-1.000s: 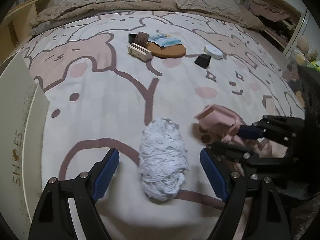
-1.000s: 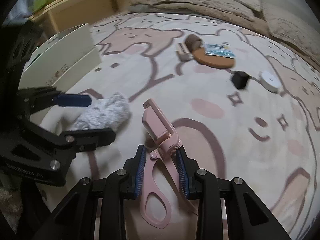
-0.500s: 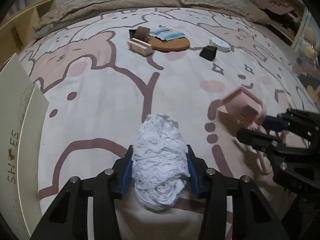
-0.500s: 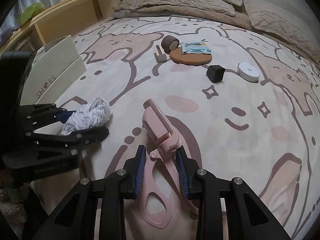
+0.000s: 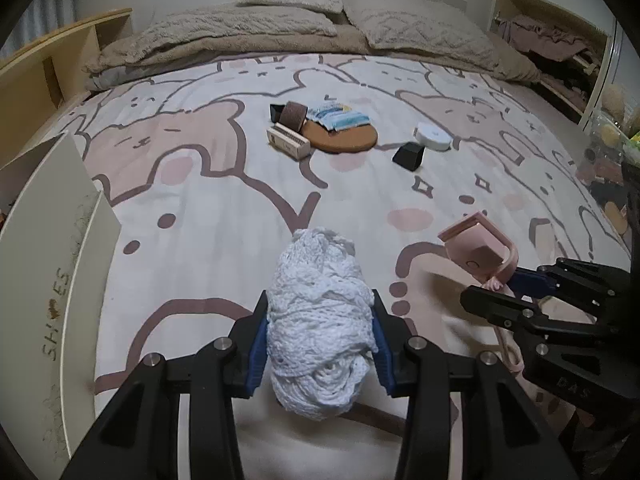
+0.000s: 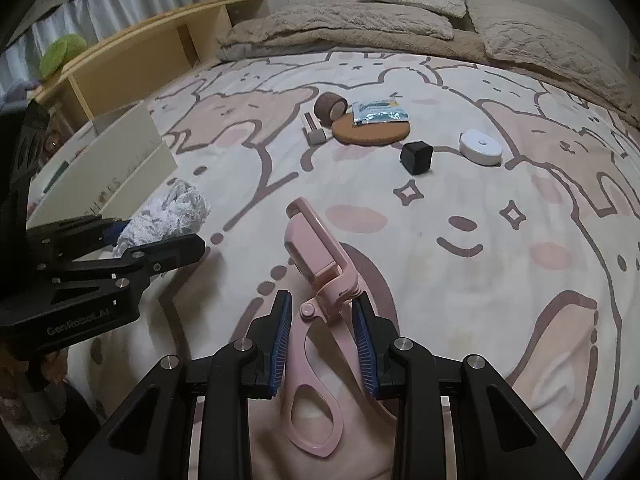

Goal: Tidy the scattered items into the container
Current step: 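Carry the cloth ball and pink scissors with both tools toward the shoe box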

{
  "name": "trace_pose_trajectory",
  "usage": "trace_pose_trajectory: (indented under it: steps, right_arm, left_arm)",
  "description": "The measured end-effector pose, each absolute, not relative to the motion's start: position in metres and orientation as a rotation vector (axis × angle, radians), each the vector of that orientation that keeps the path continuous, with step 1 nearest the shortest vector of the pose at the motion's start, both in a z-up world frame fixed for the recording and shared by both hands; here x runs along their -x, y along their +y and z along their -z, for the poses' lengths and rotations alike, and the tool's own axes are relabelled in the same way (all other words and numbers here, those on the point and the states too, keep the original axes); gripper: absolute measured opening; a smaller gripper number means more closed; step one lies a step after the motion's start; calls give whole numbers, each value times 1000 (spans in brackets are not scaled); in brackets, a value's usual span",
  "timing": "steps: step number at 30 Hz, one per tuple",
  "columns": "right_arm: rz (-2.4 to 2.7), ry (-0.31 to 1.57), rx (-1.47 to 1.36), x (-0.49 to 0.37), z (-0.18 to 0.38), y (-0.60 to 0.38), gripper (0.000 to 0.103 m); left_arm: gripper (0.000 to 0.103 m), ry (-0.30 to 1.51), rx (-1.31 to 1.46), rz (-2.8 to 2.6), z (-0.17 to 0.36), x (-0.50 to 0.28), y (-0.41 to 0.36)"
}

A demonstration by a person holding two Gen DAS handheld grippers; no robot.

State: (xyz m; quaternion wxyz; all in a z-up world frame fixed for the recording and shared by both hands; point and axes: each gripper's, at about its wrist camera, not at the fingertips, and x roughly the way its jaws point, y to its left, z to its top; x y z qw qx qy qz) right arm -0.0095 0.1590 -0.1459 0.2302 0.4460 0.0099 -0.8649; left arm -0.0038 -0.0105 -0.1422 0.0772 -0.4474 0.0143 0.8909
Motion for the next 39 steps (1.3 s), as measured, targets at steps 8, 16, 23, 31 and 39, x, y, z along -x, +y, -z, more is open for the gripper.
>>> trace_pose_trajectory:
  steps: [8, 16, 23, 31, 39]
  right_arm:
    - [2400, 15, -1188, -2, 136, 159, 31]
    - [2430, 29, -1081, -13, 109, 158, 31]
    - [2438, 71, -983, -31, 89, 147, 31]
    - [2424, 62, -912, -51, 68, 136, 31]
    - [2397, 49, -855, -63, 47, 118, 31]
  left_arm:
    - [43, -2, 1294, -2707, 131, -13, -17]
    - [43, -55, 1211, -2758, 106, -33, -26]
    - [44, -101, 1132, -2811, 86, -52, -37]
    - [44, -112, 1069, -2847, 70, -70, -44]
    - [44, -181, 1014, -2885, 52, -89, -68]
